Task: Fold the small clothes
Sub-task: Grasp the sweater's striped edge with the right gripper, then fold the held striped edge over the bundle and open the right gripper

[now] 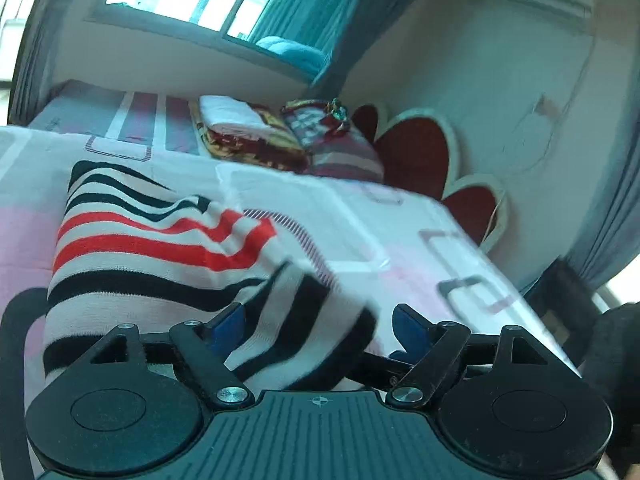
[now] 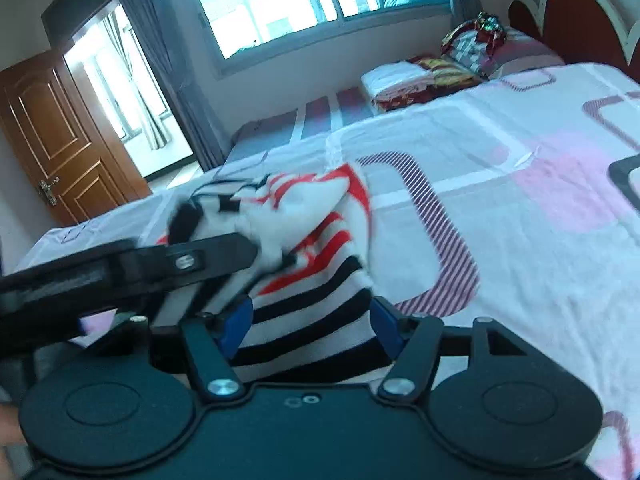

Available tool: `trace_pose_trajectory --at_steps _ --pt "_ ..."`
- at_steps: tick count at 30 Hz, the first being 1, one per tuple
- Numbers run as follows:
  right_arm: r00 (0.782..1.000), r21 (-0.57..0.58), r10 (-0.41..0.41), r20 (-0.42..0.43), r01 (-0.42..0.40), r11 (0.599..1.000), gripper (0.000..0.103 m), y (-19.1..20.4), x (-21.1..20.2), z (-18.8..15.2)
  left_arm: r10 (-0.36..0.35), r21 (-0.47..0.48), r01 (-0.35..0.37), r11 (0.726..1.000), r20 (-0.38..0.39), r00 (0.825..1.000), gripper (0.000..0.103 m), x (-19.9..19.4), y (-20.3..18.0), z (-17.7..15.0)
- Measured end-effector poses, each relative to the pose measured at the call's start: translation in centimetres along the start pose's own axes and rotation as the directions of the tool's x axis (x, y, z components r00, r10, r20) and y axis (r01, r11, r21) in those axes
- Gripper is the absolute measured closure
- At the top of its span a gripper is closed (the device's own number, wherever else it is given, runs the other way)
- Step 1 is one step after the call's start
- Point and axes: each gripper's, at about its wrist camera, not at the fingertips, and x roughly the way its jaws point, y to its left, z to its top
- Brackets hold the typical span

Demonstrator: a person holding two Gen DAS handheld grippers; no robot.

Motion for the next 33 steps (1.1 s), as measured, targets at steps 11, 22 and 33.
trace_pose_trajectory --at_steps 11,22,33 --pt "0.990 0.171 0.139 -0.005 -0.136 0.976 0.027 -0.6 -1.9 0.6 0.289 -0.081 -0.285 0.955 0.045 0.956 0.023 -4.3 7.1 -1.5" --pt "0.975 0.309 0.190 -0.118 -0.146 0.940 0.034 0.5 5.1 0.5 0.301 -0.042 -0.305 0.952 -0.077 0.950 0.023 -1.4 7.9 -5.4" --pt "0.992 0.071 0.123 -0.037 -0.121 0.990 0.082 2.7 4.4 3.1 0.310 -0.063 -0.305 0.950 0.086 0.947 0.023 -4.0 7.3 -2.1"
